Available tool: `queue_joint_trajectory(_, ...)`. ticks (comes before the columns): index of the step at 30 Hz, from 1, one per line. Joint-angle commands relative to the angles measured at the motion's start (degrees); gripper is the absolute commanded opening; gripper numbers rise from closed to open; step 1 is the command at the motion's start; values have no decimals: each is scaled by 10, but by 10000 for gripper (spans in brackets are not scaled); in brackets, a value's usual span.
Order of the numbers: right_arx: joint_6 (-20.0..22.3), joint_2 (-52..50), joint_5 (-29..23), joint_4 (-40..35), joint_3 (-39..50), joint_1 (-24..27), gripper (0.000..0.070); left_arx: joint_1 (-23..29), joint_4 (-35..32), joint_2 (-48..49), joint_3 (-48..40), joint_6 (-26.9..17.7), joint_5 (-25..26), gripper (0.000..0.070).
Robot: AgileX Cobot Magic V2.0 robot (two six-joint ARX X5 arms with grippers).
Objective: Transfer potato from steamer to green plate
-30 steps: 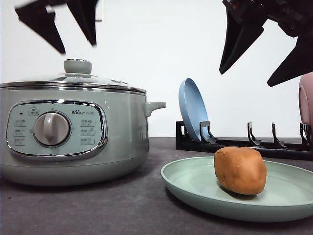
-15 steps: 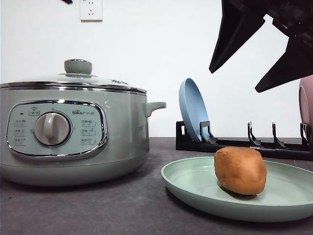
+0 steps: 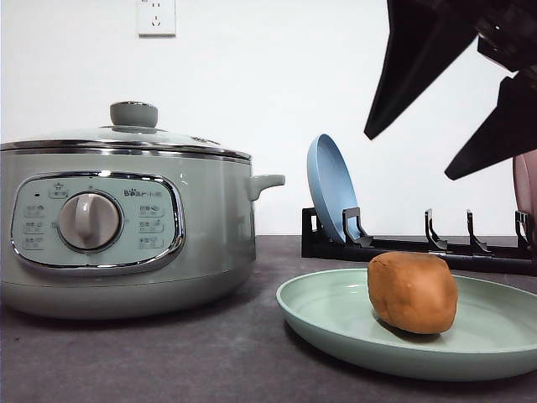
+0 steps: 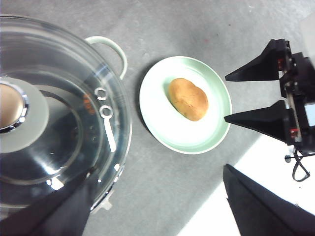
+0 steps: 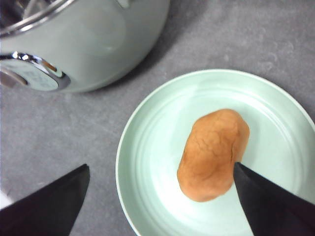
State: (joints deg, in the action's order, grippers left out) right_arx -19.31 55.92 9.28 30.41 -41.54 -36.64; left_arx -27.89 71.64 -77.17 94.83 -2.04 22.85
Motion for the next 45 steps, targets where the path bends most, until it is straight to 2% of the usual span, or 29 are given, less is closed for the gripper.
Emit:
queue_joint_trajectory(1, 5, 4, 1, 2, -9, -4, 591, -5, -3, -1, 14, -3, 4, 469)
queue_joint_trajectory(3, 5, 4, 2, 6, -9, -3, 579, -7, -3, -1, 14, -3, 4, 381)
queue_joint_trajectory(4, 5, 4, 1, 8, -9, -3, 529, -7, -3, -1, 14, -3, 4, 325)
queue_joint_trajectory(5, 5, 4, 1, 11, -9, -3, 446, -7, -3, -1, 14, -3, 4, 256)
queue_joint_trajectory(7, 5, 4, 1, 14, -9, -3, 204, -7, -4, -1, 14, -3, 4, 86)
queue_joint_trajectory(8, 6, 4, 1, 14, -9, -4, 99, -7, -4, -1, 14, -3, 4, 28)
queue_joint_trajectory(9, 7, 4, 1, 14, -9, -4, 13, -7, -5, -1, 14, -3, 4, 4)
queue_joint_trajectory(40, 7, 4, -3, 14, -9, -3, 0, -6, -8, 5, 14, -5, 3, 0)
queue_joint_trajectory(42, 7, 4, -3, 14, -9, -3, 0, -3, -18, 15, 14, -21, 1, 0)
queue_joint_trajectory(45, 7, 4, -3, 14, -9, -3, 0, 9, -68, 43, 14, -42, 1, 0)
